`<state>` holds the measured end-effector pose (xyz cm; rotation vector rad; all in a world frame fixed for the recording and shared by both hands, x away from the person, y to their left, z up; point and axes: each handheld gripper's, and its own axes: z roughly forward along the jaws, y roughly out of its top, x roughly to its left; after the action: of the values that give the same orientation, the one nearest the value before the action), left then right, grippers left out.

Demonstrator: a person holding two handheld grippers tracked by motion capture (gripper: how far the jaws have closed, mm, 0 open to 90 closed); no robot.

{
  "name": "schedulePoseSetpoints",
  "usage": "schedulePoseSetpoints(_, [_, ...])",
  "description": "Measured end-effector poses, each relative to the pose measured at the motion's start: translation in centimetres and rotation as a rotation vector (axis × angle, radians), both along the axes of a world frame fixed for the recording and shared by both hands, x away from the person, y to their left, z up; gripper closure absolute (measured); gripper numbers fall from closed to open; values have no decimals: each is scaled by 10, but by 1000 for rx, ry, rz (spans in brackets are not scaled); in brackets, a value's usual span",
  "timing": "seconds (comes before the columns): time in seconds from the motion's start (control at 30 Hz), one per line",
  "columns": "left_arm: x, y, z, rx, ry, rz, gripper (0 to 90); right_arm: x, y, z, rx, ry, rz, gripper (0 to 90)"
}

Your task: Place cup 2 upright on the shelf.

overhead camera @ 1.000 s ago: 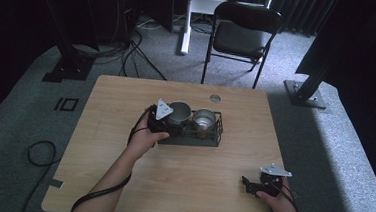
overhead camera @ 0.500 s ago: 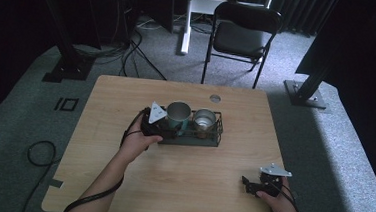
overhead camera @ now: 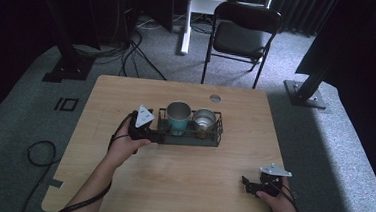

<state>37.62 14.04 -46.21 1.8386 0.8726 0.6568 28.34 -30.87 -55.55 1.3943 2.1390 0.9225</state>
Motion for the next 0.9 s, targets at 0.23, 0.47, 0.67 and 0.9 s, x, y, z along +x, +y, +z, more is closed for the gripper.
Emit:
schedulePoseSetpoints(0.23, [-9,18,-1,4,-2,-9,84,0,0,0,0,0,0,112])
schedulePoseSetpoints(0.47, [-20,33,-5,9,5,-22,84,0,0,0,0,0,0,112])
schedulePoseSetpoints(0.67, [-30,48,-10,18,15,-11,84,0,0,0,0,0,0,112])
schedulePoseSetpoints(0.9, [-39,65,-19,25,33,11,84,0,0,0,0,-1,0,112])
